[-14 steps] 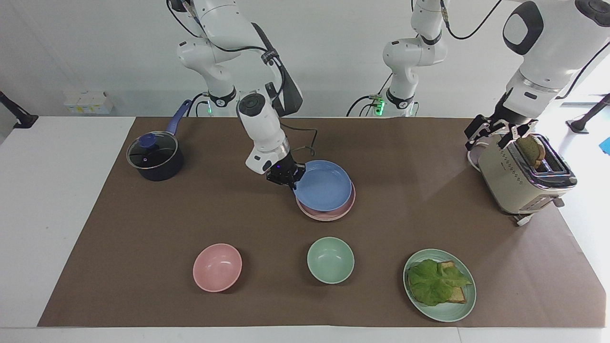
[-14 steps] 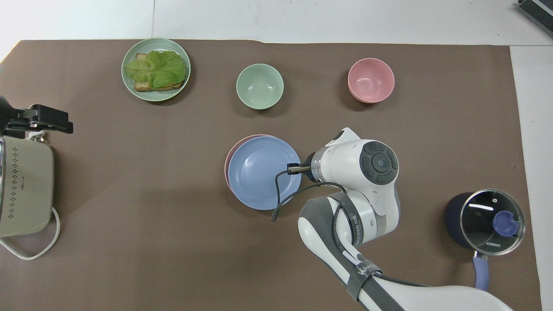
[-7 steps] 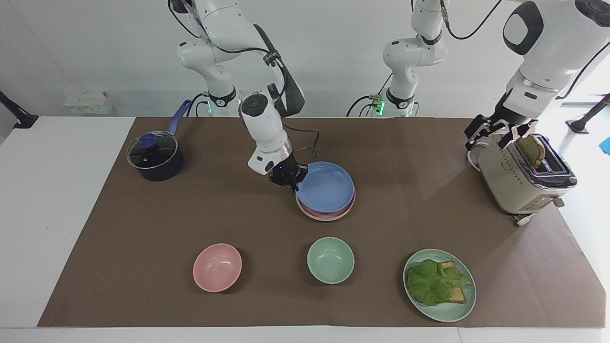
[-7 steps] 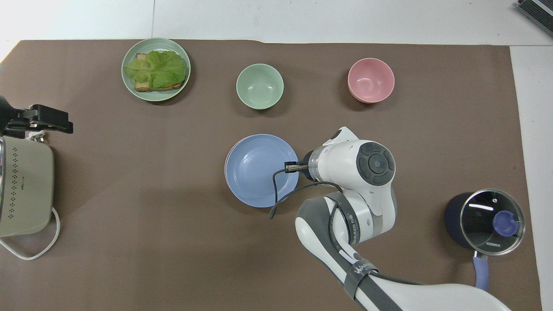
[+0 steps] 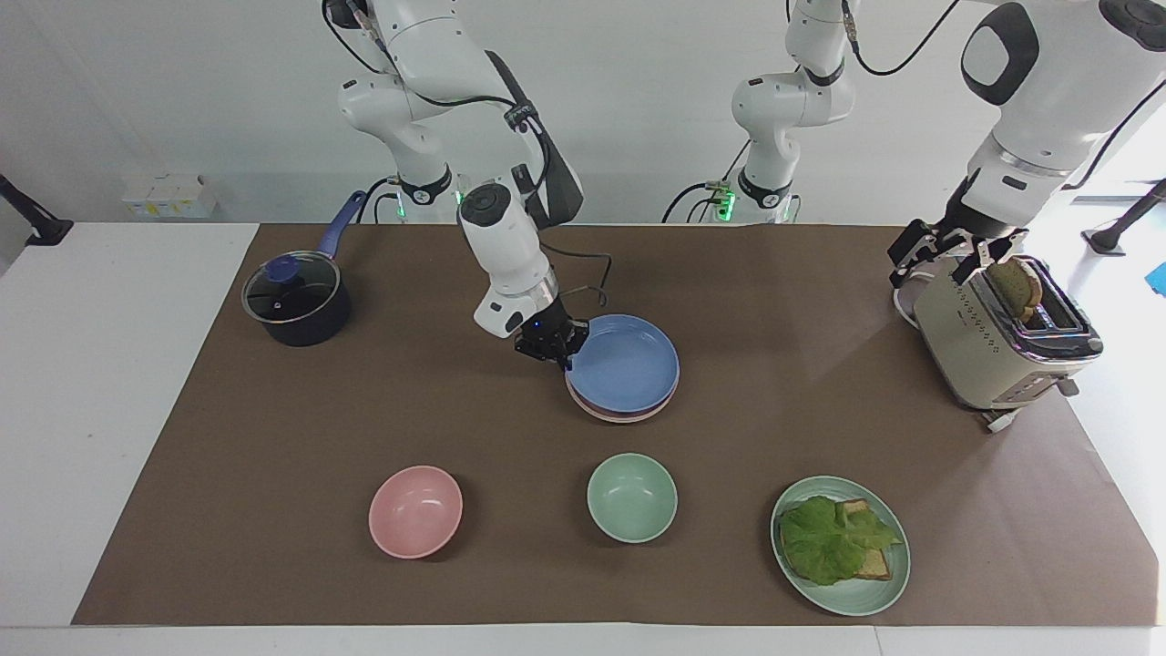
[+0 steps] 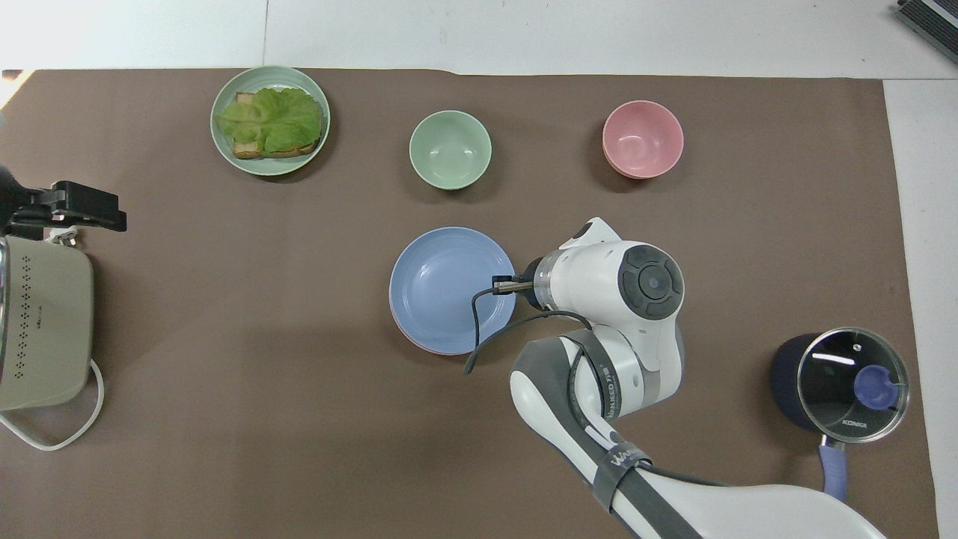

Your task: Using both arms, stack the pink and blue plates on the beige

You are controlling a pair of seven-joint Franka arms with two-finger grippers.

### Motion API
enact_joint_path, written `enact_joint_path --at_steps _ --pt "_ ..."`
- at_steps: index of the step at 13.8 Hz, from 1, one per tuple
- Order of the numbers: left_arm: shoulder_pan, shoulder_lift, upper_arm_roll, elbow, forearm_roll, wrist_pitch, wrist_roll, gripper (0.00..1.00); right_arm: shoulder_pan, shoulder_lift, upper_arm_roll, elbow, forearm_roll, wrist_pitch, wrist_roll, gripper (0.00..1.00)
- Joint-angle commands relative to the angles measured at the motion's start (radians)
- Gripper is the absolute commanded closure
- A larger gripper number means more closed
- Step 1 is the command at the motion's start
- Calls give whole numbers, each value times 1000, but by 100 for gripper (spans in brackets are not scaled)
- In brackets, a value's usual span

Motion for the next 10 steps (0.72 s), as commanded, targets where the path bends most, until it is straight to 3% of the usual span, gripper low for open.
enact_joint_path --at_steps 1,2,3,4,8,10 --pt "1 -6 -1 -2 19 -14 5 0 -1 21 4 28 33 18 9 92" --pt "1 -6 -1 -2 19 -14 5 0 -1 21 4 29 33 18 10 76" --pt "2 -6 -1 -2 19 -14 5 0 0 21 4 29 31 17 10 49" --pt "2 -6 -1 -2 19 -14 5 0 0 21 4 29 31 17 10 16" --pt "1 -6 -1 -2 19 -14 5 0 -9 -14 -4 68 16 -35 15 0" --pt "1 -6 -1 -2 19 -14 5 0 -44 -76 -13 68 13 -92 17 0"
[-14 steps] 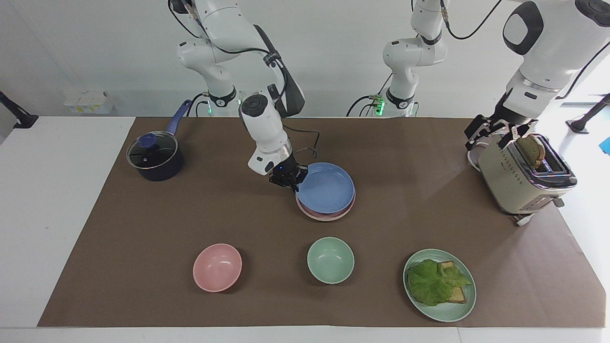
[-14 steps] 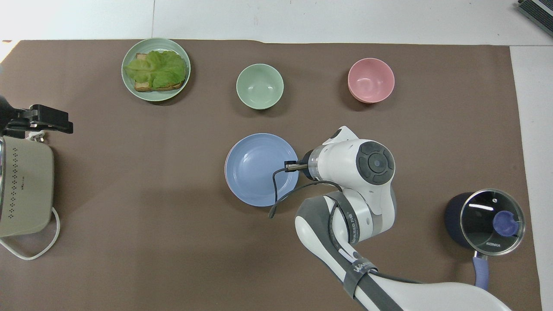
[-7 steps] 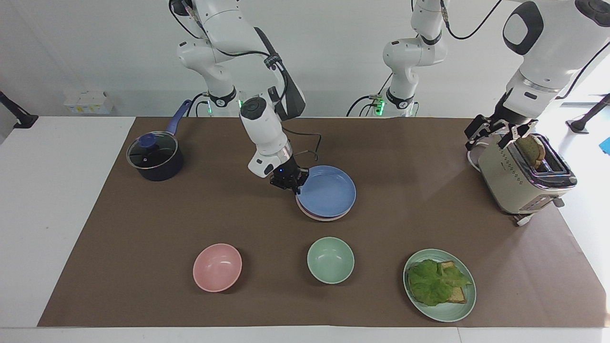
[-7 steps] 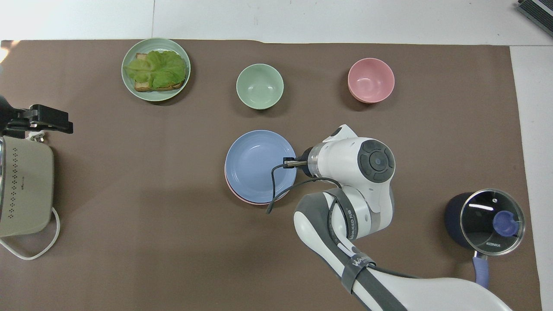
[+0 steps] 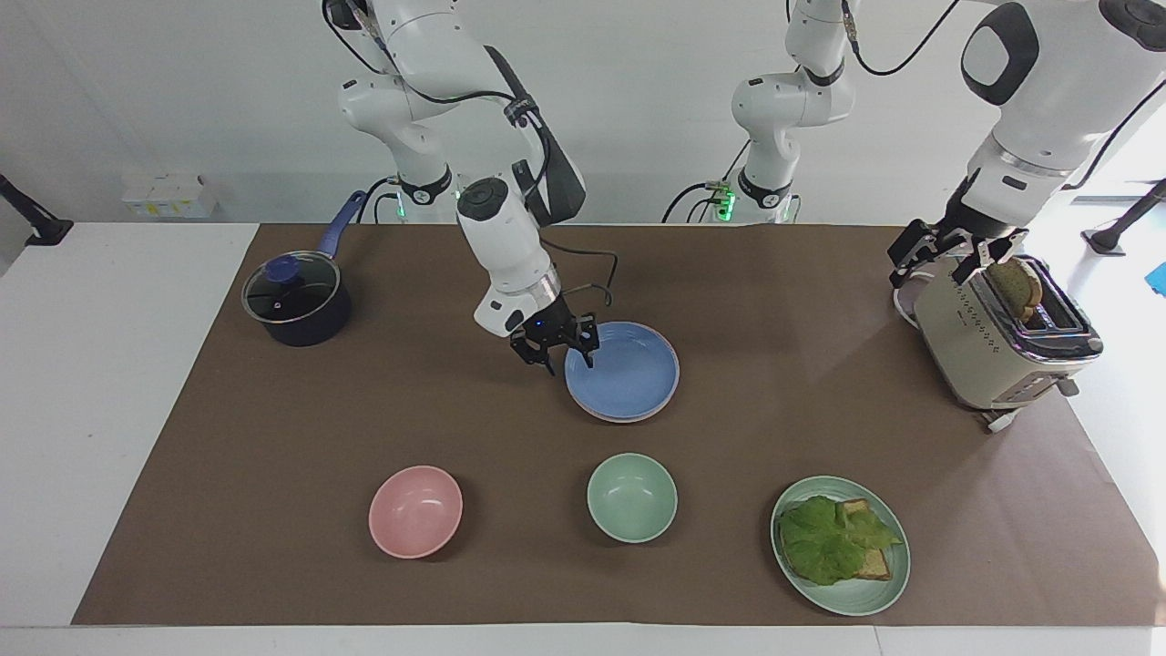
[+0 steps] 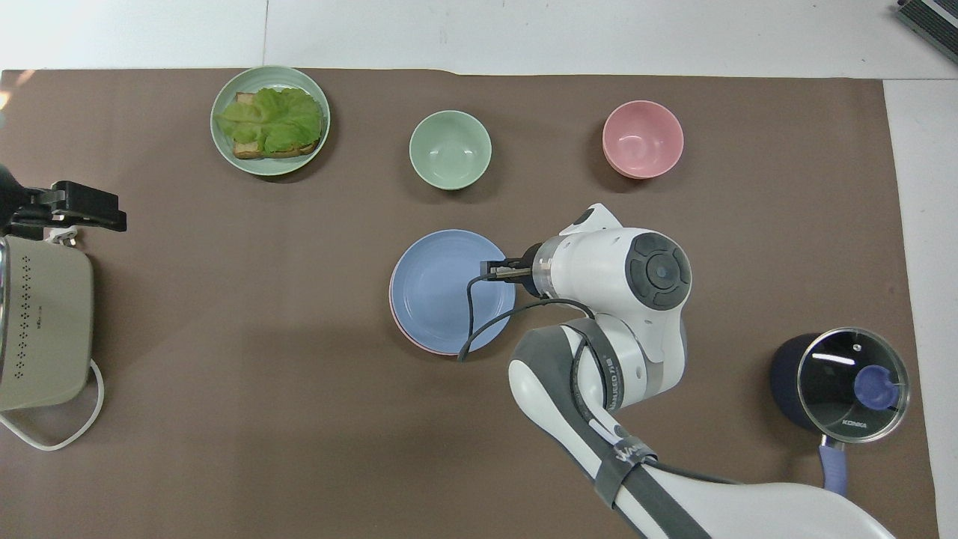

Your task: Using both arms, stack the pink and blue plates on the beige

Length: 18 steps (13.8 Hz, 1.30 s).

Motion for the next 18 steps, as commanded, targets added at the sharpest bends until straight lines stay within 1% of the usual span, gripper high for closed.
enact_joint_path --at_steps 1,2,4,5,7,8,10,11,13,14,15,18 --pt "1 -6 -1 -2 19 -14 5 0 -75 -99 -5 4 6 -110 16 0" --pt "2 -6 -1 -2 19 -14 5 0 -124 -135 -5 7 -3 -159 16 0" --pt "1 -6 -1 -2 19 -14 5 0 -222 -188 -3 36 -110 -262 11 0" --pt "1 -6 -1 -2 21 -14 5 0 -262 -208 -2 71 -168 -325 10 0" --pt "1 -6 -1 -2 19 -14 5 0 -311 -238 -2 165 -236 -490 10 0" --pt "1 -6 -1 -2 19 -14 5 0 -328 -242 -5 221 -262 -580 5 0" --pt "1 -6 -1 -2 19 -14 5 0 -363 -242 -3 344 -334 -723 -2 0" --pt "1 -6 -1 -2 19 -14 5 0 -379 -230 -3 404 -345 -789 -10 0" --pt "1 -6 -1 -2 19 -14 5 0 -414 -215 -3 475 -348 -908 -34 0" --pt "1 -6 -1 -2 19 -14 5 0 -417 -206 -3 516 -351 -938 -45 0" --pt "1 -6 -1 -2 19 -14 5 0 -417 -202 -3 535 -373 -972 -51 0" --pt "1 -6 -1 -2 19 -14 5 0 -417 -202 -3 544 -380 -1015 -65 0"
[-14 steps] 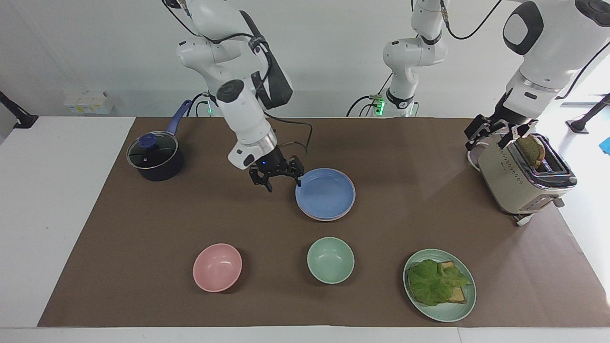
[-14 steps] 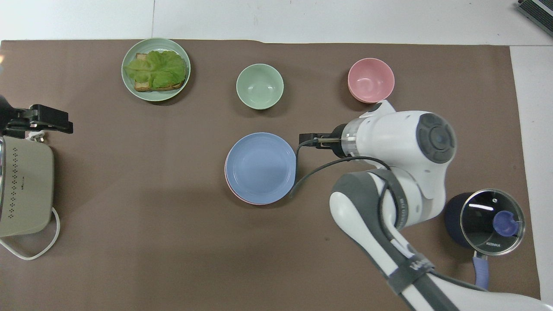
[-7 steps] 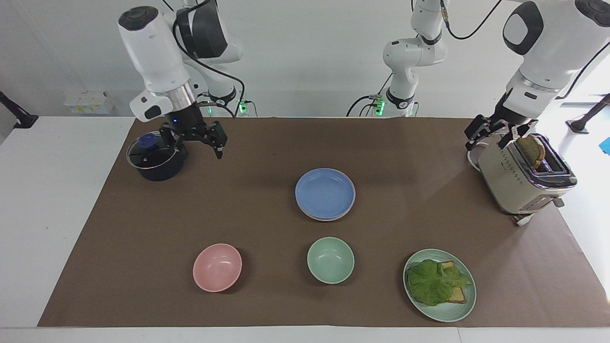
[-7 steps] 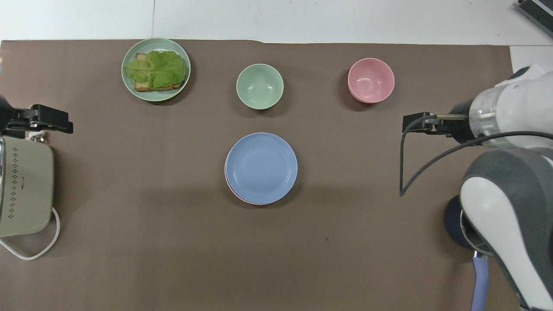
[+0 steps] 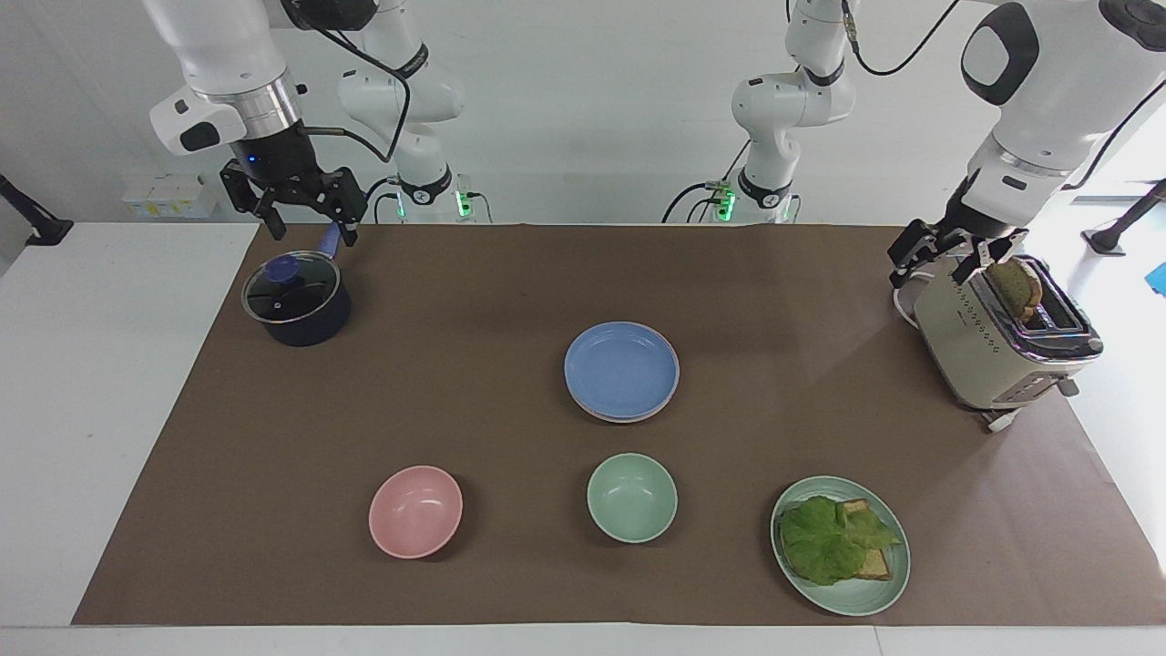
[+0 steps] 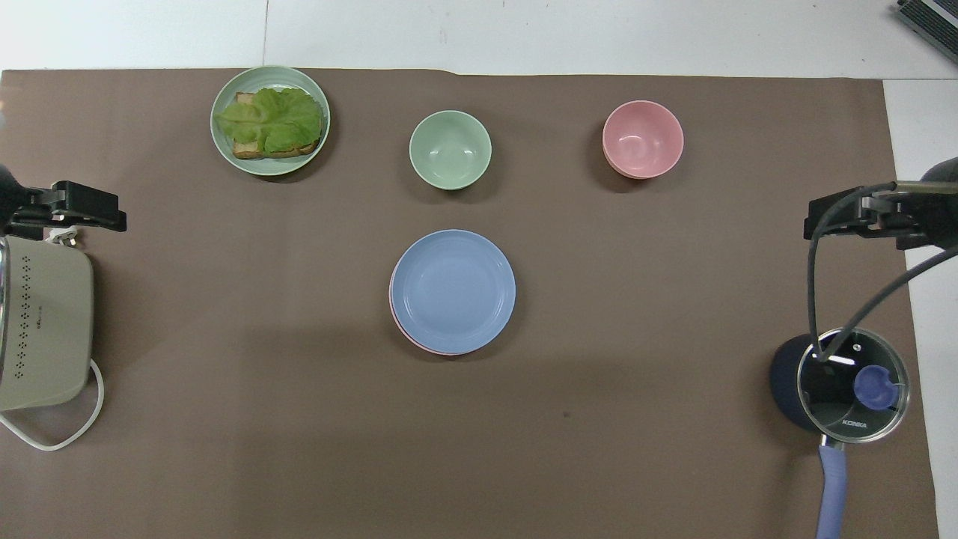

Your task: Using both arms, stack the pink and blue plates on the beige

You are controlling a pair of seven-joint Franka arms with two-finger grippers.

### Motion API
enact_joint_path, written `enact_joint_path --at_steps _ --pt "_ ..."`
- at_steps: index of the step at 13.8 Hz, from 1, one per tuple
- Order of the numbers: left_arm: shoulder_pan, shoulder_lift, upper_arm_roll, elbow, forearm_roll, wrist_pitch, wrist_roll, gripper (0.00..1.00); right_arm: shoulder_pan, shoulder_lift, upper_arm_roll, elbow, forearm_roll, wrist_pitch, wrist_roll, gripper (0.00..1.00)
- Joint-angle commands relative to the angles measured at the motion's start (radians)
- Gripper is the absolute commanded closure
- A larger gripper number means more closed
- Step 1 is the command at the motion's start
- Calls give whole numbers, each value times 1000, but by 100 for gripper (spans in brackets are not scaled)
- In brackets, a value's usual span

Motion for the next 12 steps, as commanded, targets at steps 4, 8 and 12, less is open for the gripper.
enact_joint_path --at_steps 4,8,12 --pt "1 -6 -1 -2 19 -14 5 0 -24 9 5 15 4 -59 -100 0" --pt "1 -6 -1 -2 19 -14 5 0 -24 -17 5 -23 4 -61 -106 0" --pt "2 -6 -1 -2 21 -14 5 0 -21 -18 7 -28 6 -58 -106 0"
